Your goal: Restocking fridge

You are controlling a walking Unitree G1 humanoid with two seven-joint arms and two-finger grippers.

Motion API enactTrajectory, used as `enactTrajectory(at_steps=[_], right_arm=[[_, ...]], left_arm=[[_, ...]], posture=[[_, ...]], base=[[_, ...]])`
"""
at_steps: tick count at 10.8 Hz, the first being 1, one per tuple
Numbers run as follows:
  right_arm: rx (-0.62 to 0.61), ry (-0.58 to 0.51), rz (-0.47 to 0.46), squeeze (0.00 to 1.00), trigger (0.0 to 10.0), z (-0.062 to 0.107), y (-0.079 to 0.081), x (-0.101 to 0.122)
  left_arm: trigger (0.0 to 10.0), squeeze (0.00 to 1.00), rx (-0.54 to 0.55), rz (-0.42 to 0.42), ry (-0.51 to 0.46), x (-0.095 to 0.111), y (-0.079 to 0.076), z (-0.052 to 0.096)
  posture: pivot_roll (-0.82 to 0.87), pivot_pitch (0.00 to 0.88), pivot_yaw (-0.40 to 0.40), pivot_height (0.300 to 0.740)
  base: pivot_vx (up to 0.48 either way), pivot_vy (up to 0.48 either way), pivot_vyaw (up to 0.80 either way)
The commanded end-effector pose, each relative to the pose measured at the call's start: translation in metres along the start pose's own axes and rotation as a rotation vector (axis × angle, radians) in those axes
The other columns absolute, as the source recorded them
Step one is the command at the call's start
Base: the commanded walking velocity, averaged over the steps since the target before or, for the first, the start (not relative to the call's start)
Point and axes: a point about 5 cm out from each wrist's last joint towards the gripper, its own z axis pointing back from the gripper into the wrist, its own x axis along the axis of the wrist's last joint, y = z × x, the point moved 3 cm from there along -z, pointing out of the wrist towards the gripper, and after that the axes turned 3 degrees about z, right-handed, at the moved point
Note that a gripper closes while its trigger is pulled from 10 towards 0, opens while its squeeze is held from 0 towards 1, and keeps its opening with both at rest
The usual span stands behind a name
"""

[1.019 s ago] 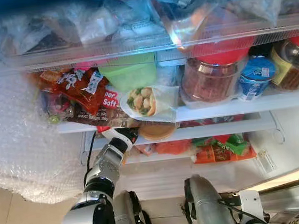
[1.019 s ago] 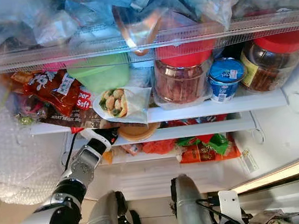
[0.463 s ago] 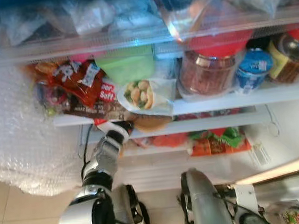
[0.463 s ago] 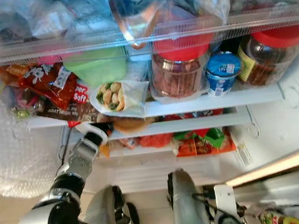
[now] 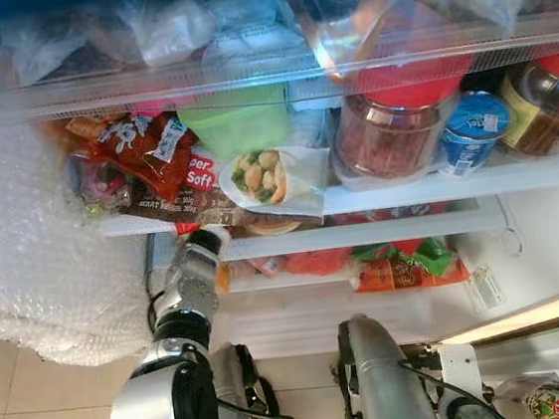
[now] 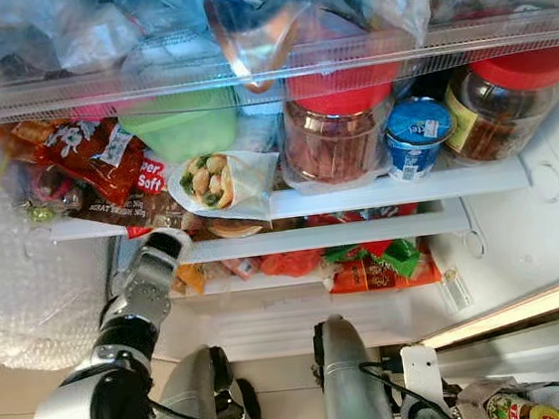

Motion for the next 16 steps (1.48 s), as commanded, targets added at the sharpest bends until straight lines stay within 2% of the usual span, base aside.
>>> enactTrajectory(at_steps=[1, 2, 4, 5, 7, 11, 14, 15, 16], right_arm=[[0.017, 0.051, -0.006, 0.0, 10.0, 0.005, 0.007, -0.016], [0.016, 0.05, -0.007, 0.0, 10.0, 0.005, 0.007, -0.016], [0.016, 0.049, -0.009, 0.0, 10.0, 0.005, 0.007, -0.016], [0.016, 0.047, -0.01, 0.0, 10.0, 0.005, 0.008, -0.016], [0.016, 0.044, -0.009, 0.0, 10.0, 0.004, 0.007, -0.015], [0.013, 0.042, -0.011, 0.0, 10.0, 0.004, 0.007, -0.015], [0.013, 0.042, -0.011, 0.0, 10.0, 0.004, 0.007, -0.015], [0.012, 0.042, -0.011, 0.0, 10.0, 0.004, 0.007, -0.015], [0.008, 0.04, -0.013, 0.0, 10.0, 0.004, 0.007, -0.015]], left_arm=[[10.0, 0.0, -0.002, 0.04, 0.016, -0.003, 0.007, 0.009], [10.0, 0.0, -0.026, 0.059, 0.018, -0.004, 0.006, 0.012], [10.0, 0.0, -0.01, 0.026, -0.027, 0.003, 0.01, 0.019], [10.0, 0.0, -0.037, 0.03, -0.037, 0.007, 0.009, 0.023], [10.0, 0.0, -0.067, 0.025, -0.015, 0.005, 0.007, 0.031], [10.0, 0.0, -0.128, -0.141, 0.067, -0.003, 0.004, 0.051], [10.0, 0.0, -0.128, -0.147, 0.07, -0.003, 0.002, 0.053], [10.0, 0.0, -0.145, -0.21, 0.084, -0.004, -0.001, 0.058], [10.0, 0.0, -0.209, -0.306, 0.126, -0.006, -0.009, 0.067]], posture=[[-0.1, 0.173, 0.067, 0.645], [-0.1, 0.173, 0.067, 0.645], [-0.1, 0.173, 0.067, 0.645], [-0.1, 0.173, 0.067, 0.645], [-0.1, 0.172, 0.065, 0.645], [-0.1, 0.172, 0.068, 0.645], [-0.1, 0.172, 0.068, 0.645], [-0.1, 0.172, 0.076, 0.645], [-0.11, 0.172, 0.08, 0.645]], base=[[0.0, 0.0, 0.0], [0.0, 0.0, 0.0], [0.0, 0.0, 0.0], [0.0, 0.0, 0.0], [0.0, 0.0, 0.0], [0.0, 0.0, 0.0], [0.0, 0.0, 0.0], [0.0, 0.0, 0.0], [0.0, 0.0, 0.0]])
